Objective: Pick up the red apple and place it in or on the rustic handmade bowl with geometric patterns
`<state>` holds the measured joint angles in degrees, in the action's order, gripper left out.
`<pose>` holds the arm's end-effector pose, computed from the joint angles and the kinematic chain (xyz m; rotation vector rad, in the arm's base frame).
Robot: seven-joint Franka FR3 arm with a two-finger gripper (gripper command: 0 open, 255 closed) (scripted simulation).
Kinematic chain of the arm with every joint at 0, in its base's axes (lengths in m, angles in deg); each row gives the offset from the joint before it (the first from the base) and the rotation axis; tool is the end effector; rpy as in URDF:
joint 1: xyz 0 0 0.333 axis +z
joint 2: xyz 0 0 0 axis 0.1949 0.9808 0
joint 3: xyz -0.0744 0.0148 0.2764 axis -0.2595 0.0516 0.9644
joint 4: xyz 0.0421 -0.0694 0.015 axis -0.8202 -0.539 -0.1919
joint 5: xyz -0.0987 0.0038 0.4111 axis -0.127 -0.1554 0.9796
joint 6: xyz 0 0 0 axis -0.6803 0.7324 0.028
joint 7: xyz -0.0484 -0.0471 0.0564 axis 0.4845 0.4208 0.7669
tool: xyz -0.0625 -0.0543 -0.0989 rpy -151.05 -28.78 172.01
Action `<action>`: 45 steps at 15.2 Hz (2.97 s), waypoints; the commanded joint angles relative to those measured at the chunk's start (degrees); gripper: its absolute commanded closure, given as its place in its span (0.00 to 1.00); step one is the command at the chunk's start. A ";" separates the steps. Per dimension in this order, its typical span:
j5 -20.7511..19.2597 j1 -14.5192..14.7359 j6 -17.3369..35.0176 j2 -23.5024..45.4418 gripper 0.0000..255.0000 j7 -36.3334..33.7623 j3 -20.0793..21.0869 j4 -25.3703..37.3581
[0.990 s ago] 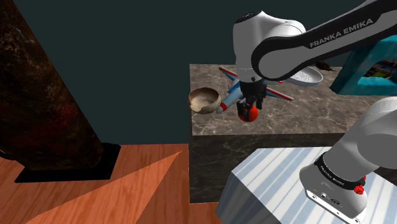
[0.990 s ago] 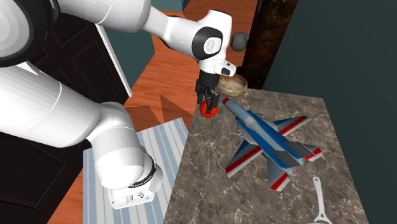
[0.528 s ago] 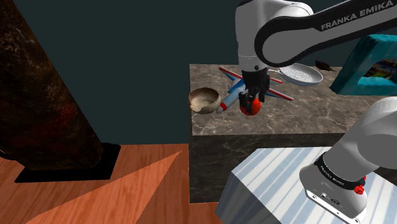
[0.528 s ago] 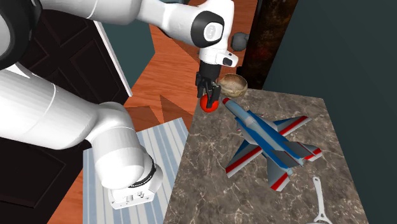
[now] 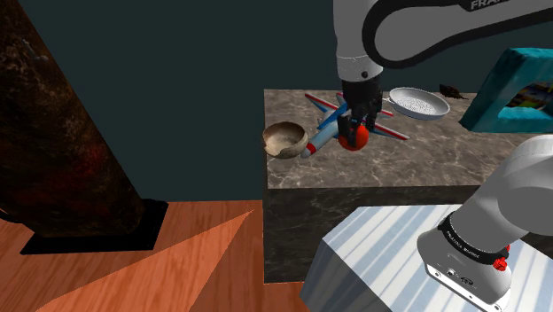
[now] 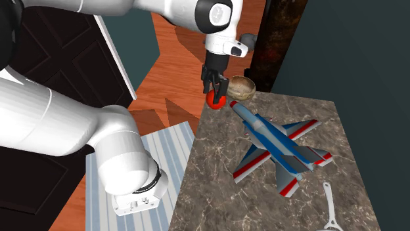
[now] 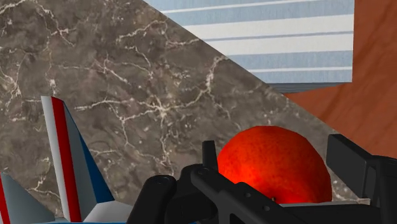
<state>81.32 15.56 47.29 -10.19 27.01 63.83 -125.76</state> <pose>0.3861 0.1477 0.3753 2.9134 0.0504 -0.3501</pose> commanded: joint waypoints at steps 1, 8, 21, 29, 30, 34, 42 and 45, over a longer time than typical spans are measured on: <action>-0.10 -0.08 -1.69 -0.21 1.00 0.23 -0.19 1.47; -0.24 -0.18 -7.27 -1.30 1.00 0.90 -0.71 6.01; -3.73 -1.28 -11.92 17.63 1.00 -3.80 2.53 28.64; -9.17 0.91 -17.22 36.76 1.00 -8.51 4.49 51.35; -9.14 0.89 -16.43 36.71 1.00 -8.56 4.44 50.52; -9.13 0.74 -13.35 36.66 1.00 -8.81 4.36 47.38; -9.38 0.57 -7.42 37.24 1.00 -9.45 4.23 41.95; -9.55 0.54 -5.40 37.64 1.00 -9.72 4.18 40.28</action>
<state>71.83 16.13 41.17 27.31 17.36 68.03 -84.91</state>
